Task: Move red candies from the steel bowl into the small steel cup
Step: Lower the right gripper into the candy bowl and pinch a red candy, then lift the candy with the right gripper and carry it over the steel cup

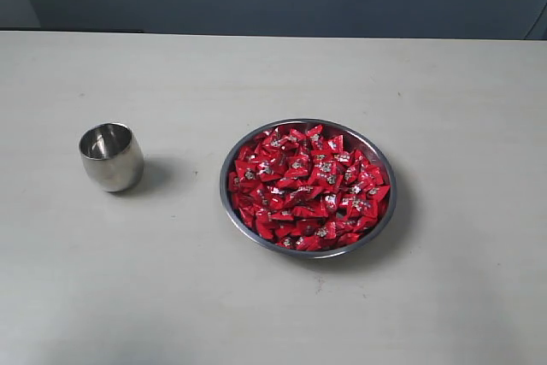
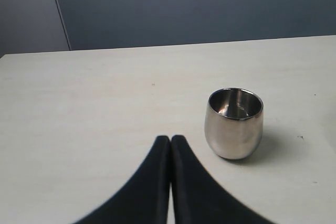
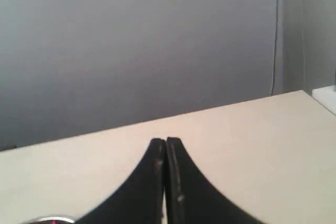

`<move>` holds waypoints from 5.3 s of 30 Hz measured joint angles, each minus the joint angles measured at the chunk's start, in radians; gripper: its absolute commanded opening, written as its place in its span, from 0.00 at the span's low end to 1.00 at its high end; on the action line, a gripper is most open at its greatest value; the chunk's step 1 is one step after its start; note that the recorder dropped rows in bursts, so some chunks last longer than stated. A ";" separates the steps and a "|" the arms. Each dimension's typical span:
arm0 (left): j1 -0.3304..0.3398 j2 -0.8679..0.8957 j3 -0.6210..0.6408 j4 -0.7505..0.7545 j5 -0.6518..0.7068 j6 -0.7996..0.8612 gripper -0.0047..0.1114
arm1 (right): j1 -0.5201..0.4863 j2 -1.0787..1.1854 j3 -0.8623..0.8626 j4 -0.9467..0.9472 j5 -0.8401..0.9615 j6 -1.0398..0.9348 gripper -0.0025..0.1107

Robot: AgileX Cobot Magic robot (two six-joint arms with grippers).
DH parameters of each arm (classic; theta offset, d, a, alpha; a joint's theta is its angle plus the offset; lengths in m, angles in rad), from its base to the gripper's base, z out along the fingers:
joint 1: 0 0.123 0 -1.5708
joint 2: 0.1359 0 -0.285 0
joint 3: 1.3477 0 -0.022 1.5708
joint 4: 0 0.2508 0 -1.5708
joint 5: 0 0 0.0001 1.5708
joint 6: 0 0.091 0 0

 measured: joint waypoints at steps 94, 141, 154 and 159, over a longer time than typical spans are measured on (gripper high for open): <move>0.000 0.000 0.000 0.000 0.000 0.000 0.04 | 0.726 1.540 -0.957 -0.390 0.619 -0.544 0.32; 0.000 0.000 0.000 0.000 0.000 0.000 0.04 | 0.726 1.667 -0.961 -0.398 0.628 -0.512 0.32; 0.000 0.000 0.000 0.000 0.000 0.000 0.04 | 0.726 1.667 -0.961 -0.398 0.628 -0.498 0.02; 0.000 0.000 0.000 0.000 0.000 0.000 0.04 | 0.726 1.662 -0.961 -0.398 0.630 -0.498 0.02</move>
